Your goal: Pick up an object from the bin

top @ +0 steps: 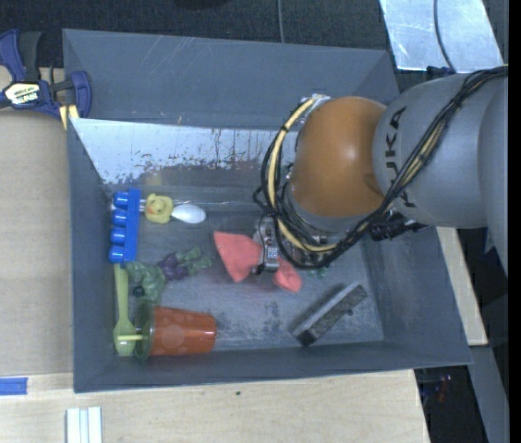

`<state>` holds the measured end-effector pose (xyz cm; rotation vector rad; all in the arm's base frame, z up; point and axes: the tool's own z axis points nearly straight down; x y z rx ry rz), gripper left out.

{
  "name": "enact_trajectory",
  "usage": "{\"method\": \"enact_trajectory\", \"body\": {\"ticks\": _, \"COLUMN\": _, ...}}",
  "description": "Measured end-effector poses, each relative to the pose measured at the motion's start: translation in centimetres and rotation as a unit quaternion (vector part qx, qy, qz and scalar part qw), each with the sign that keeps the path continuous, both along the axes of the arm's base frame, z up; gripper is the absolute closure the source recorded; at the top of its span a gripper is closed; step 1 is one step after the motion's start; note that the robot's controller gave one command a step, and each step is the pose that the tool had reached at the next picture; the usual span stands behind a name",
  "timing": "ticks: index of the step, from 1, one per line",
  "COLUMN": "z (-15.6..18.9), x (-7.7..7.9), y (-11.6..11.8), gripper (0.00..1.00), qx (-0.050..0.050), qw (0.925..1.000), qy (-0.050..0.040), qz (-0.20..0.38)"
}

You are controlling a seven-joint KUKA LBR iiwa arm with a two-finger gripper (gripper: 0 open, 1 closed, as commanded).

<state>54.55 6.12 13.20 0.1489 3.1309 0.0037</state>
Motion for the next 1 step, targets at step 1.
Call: {"method": "enact_trajectory", "body": {"ticks": 1, "z": 6.9, "x": 0.78, "y": 0.12, "gripper": 1.0, "qx": 0.0, "qw": 1.0, "qy": -0.0007, "qz": -0.003}}
